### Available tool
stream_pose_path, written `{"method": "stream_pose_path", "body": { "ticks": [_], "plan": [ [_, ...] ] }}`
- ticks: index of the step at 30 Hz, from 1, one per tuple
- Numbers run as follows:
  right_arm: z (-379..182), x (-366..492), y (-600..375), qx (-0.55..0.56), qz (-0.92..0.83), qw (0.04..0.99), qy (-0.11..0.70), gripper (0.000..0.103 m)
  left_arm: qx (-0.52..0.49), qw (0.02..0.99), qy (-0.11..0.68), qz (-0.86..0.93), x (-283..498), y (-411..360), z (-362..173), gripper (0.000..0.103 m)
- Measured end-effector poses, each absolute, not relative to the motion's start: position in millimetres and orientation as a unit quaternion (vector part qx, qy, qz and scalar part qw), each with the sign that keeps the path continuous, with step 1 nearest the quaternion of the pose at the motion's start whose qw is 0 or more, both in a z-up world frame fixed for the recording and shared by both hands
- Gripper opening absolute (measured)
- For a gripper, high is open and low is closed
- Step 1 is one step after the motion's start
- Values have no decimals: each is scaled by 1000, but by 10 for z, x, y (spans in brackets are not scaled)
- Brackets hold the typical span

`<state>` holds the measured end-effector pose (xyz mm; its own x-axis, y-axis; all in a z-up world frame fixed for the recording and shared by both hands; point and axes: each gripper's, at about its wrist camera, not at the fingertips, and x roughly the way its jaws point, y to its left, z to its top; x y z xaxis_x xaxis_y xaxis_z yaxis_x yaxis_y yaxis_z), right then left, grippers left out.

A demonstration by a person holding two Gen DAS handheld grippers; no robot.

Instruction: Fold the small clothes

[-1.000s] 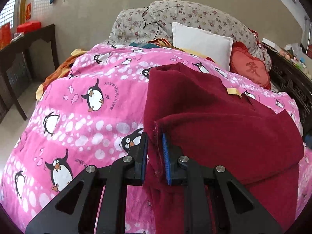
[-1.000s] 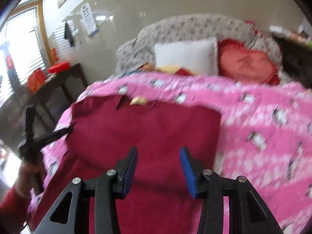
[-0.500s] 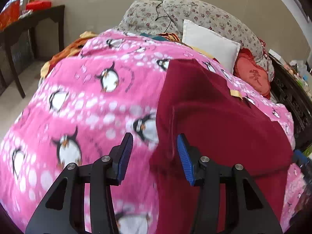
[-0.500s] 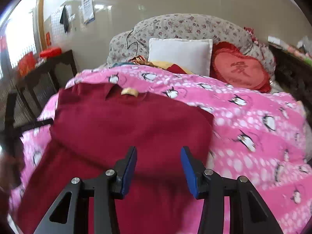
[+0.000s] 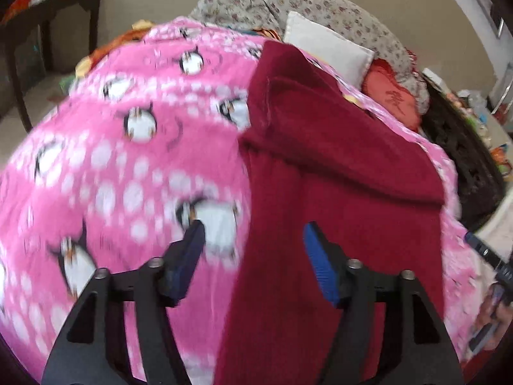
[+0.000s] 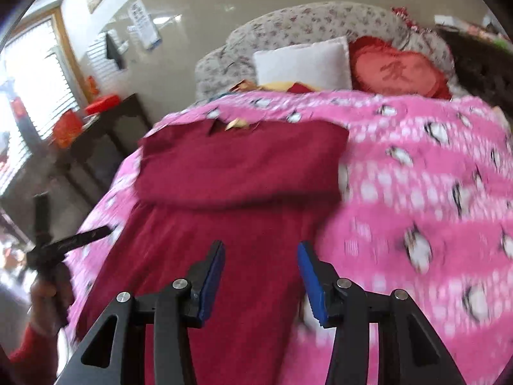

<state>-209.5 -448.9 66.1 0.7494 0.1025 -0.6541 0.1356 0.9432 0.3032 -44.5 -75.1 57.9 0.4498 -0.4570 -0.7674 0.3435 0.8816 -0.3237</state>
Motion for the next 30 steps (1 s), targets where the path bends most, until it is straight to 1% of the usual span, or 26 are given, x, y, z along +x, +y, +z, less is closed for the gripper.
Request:
{"method": "stream_pose_path", "body": {
  "ticks": [3,7,9,11,16,18,26,28,29,30],
  "plan": [
    [590,-2526,-4451,180,12,910,373,50,-50,837,485,-249,-734,-641,561,67],
    [283,-2940,-4381,249,61,880,399,51,-58,819,511,-253,-997,-488,439,67],
    [154,-3080,-4278,249,71,875,410,51,-56,812,525,-251,-1135,-430,372,67],
    [60,-3179,-4167,237,78,872,422,51,-56,815,521,-248,-1288,-358,353,67],
    [-162,-3231,-3928,234,125,855,445,52,-71,809,527,-249,-1494,-258,310,68],
    [-202,-3242,-3876,229,127,861,437,53,-65,811,526,-248,-1533,-259,310,68],
    [-301,-3174,-3919,276,164,855,408,58,-55,811,531,-242,-1623,-246,279,69],
    [-310,-3173,-3951,292,176,852,398,62,-64,810,529,-245,-1622,-248,264,76],
    [-327,-3165,-3954,298,180,851,394,63,-68,809,528,-249,-1625,-267,256,82],
    [-322,-3146,-3936,300,181,851,391,64,-64,810,527,-249,-1625,-296,254,85]
  ]
}}
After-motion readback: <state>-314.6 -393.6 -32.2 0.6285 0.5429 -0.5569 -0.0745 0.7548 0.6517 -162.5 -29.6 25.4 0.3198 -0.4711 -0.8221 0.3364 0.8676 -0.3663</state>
